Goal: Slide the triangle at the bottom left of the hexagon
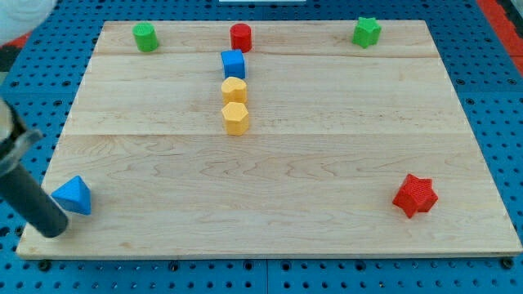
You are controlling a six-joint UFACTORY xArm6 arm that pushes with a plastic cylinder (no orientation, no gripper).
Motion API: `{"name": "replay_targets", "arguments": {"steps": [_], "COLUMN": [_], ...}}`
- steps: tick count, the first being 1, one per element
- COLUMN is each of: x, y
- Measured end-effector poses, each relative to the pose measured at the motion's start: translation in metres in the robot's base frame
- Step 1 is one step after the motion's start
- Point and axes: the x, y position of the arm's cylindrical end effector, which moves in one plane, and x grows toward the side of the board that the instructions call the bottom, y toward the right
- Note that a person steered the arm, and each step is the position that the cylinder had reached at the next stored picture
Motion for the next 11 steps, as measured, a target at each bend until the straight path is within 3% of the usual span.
{"name": "replay_targets", "arguments": {"steps": [2,5,6,11], "x": [-0.027,-0.062,-0.03,-0.066], "y": [-0.013,0.1,0.075,0.171]}}
